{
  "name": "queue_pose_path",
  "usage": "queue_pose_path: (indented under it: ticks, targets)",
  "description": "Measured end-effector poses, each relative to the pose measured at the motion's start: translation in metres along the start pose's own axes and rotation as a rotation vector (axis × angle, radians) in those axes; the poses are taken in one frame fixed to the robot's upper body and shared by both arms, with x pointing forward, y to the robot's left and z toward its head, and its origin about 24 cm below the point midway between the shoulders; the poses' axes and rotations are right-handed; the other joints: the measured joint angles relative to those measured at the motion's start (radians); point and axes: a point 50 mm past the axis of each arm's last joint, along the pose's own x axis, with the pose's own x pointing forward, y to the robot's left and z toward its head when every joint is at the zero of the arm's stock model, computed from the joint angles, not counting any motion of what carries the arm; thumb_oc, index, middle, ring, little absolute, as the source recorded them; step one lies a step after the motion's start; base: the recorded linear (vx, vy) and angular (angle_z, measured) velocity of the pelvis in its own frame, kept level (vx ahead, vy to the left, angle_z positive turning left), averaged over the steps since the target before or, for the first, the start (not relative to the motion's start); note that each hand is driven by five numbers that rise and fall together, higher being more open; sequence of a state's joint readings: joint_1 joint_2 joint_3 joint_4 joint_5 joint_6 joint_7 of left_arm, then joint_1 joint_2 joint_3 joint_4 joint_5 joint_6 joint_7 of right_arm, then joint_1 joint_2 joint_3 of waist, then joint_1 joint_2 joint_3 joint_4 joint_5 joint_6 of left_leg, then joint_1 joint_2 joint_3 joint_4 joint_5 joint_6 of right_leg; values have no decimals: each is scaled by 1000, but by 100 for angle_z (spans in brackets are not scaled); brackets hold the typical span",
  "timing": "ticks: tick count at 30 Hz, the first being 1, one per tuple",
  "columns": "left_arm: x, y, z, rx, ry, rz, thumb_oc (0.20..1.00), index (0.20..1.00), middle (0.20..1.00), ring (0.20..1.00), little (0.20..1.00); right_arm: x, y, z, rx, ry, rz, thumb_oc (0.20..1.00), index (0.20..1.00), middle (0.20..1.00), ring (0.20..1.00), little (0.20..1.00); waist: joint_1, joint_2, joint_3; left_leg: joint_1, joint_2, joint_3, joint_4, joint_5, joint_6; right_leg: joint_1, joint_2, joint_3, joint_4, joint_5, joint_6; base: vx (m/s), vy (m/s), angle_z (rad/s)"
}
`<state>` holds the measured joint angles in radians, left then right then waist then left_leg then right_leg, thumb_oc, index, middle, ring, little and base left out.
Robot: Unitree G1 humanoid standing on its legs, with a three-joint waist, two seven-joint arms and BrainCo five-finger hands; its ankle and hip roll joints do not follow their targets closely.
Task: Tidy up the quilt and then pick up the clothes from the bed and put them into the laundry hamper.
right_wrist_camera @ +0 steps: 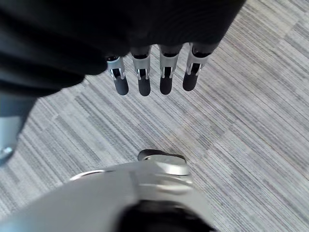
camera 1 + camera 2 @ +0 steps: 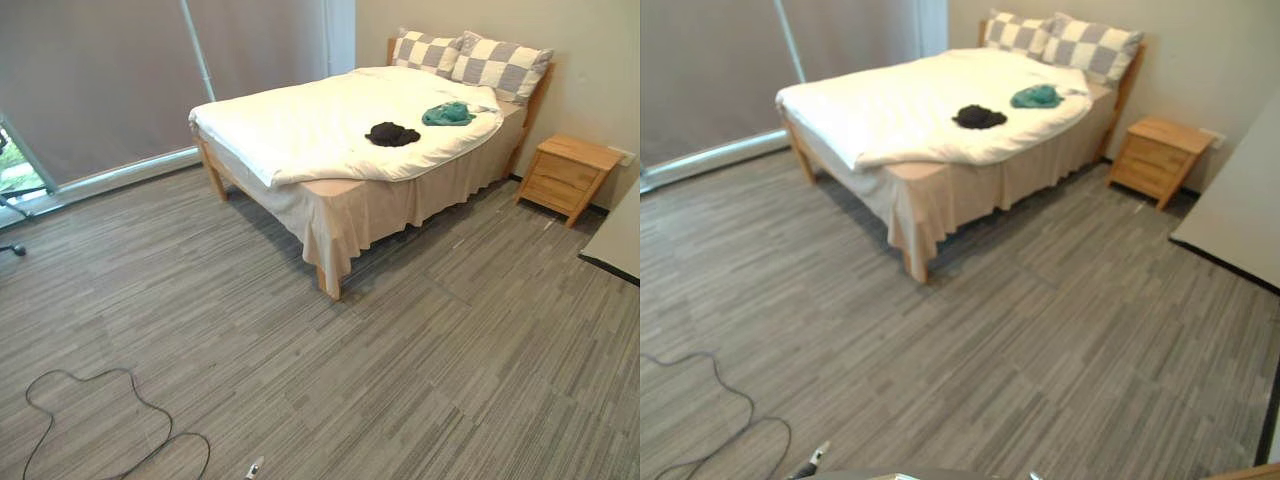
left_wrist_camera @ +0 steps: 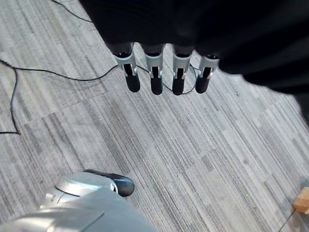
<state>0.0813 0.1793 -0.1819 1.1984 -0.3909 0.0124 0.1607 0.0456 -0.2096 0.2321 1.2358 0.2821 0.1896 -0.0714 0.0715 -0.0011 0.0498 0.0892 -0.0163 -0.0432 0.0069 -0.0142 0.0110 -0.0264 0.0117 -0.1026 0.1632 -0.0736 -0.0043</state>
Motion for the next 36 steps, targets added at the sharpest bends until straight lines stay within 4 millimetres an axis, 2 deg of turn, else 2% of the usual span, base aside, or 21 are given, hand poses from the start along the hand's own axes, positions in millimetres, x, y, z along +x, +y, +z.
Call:
queue_pose_path:
  ticks: [3,10,17,21,32,36]
  targets:
    - [1,-2,4,10,6,-3,1000,1000,1000,1000,1000,-1,-2,21,5,-51,-4,1000,1000,1000,1000,1000,5,10,31,21,6,3,-34,16,-3,25,6,-3,-46,18,-3,30,19,-6]
    - [1,-4,10,19,26,6,1000,1000,1000,1000,1000,-1,-2,26,14,-63,-4,1000,1000,1000,1000,1000,7,15,90,48,5,8,-54,19,-3,88,11,-1,-149,77,-2,8,3,-3]
    - [2,-3,9,43,52,9,1000,1000,1000,1000,1000,-1,-1,25,8,-58,-2,1000,1000,1000,1000,1000,-2,11,95,79,0,6,-79,19,-3,153,12,5,-239,118,4,0,2,0]
    - [2,-2,7,43,60,12,1000,1000,1000,1000,1000,-1,-1,25,7,-57,-3,1000,1000,1000,1000,1000,-14,10,95,89,-2,10,-86,19,-3,158,10,11,-242,119,6,5,9,-3]
    - [2,0,7,38,62,18,1000,1000,1000,1000,1000,-1,-2,25,8,-59,-16,1000,1000,1000,1000,1000,-13,2,101,95,-4,16,-87,18,-3,161,8,24,-242,119,12,33,40,-2]
    - [2,-1,10,31,56,18,1000,1000,1000,1000,1000,-2,-1,31,6,-72,-16,1000,1000,1000,1000,1000,-13,1,126,104,-4,31,-87,15,1,146,6,34,-204,115,10,41,98,-11]
